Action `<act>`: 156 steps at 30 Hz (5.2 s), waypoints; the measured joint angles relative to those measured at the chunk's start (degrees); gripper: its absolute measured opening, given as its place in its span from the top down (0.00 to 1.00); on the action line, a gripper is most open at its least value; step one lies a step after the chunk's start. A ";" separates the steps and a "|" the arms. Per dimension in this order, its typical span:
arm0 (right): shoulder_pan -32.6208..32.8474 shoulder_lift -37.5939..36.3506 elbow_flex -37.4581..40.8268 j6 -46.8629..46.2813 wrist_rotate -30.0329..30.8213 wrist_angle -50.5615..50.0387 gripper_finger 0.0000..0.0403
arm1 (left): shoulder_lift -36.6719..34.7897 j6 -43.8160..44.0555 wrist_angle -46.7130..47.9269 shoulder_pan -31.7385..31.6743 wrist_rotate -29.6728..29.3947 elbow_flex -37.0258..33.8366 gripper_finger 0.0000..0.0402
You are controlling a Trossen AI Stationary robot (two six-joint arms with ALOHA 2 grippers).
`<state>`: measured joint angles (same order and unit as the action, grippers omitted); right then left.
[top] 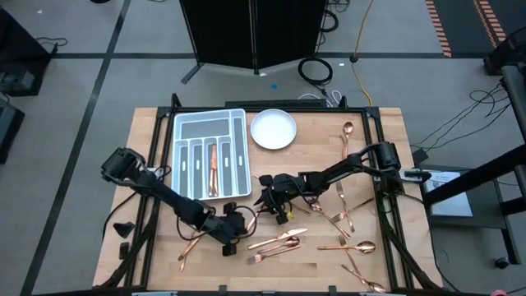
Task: Sort silverware
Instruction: Put the knife on the utensil tray
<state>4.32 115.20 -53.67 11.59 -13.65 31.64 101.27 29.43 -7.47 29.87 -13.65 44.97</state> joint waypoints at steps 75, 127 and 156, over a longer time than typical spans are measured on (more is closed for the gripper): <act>1.81 0.00 -0.24 2.66 -3.23 3.43 0.69 | 2.11 6.32 3.68 4.68 3.45 0.15 1.00; 4.81 8.04 -13.18 8.13 -2.24 -19.28 0.77 | 2.11 7.74 5.84 6.23 2.72 0.09 1.00; 4.68 8.49 -12.81 5.40 -3.70 -11.78 0.95 | -3.25 5.56 7.33 4.81 -11.07 -0.13 0.43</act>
<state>8.99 123.68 -66.48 16.99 -17.35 19.86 98.01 34.99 -0.14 34.68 -24.71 44.84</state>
